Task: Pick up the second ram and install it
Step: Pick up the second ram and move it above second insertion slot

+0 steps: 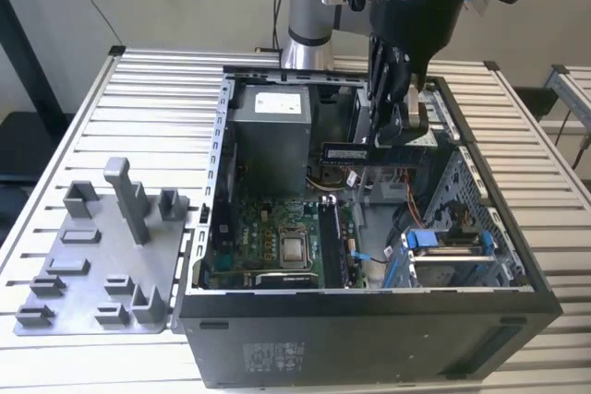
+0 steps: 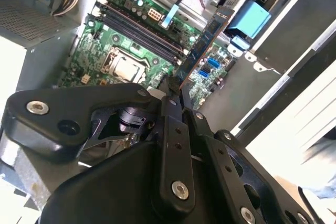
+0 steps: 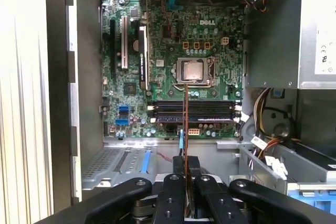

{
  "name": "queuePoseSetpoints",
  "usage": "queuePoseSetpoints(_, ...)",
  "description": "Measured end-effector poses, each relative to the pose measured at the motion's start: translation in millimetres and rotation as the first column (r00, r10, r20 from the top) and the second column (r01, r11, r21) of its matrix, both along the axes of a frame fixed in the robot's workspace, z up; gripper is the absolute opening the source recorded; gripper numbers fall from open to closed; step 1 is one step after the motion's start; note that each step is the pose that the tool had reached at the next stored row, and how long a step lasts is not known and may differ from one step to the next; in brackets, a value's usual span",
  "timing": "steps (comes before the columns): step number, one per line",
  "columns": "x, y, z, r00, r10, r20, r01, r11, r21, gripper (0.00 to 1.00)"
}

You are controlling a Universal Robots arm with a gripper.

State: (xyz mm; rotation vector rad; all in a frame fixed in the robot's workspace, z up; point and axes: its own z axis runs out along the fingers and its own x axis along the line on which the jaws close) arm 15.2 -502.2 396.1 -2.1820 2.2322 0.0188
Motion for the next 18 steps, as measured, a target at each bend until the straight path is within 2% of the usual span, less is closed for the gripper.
queuePoseSetpoints(18,-3.6,33.7,-0.2,1.0,0.0,0.0,0.0,1.0,-0.0001,0.14)
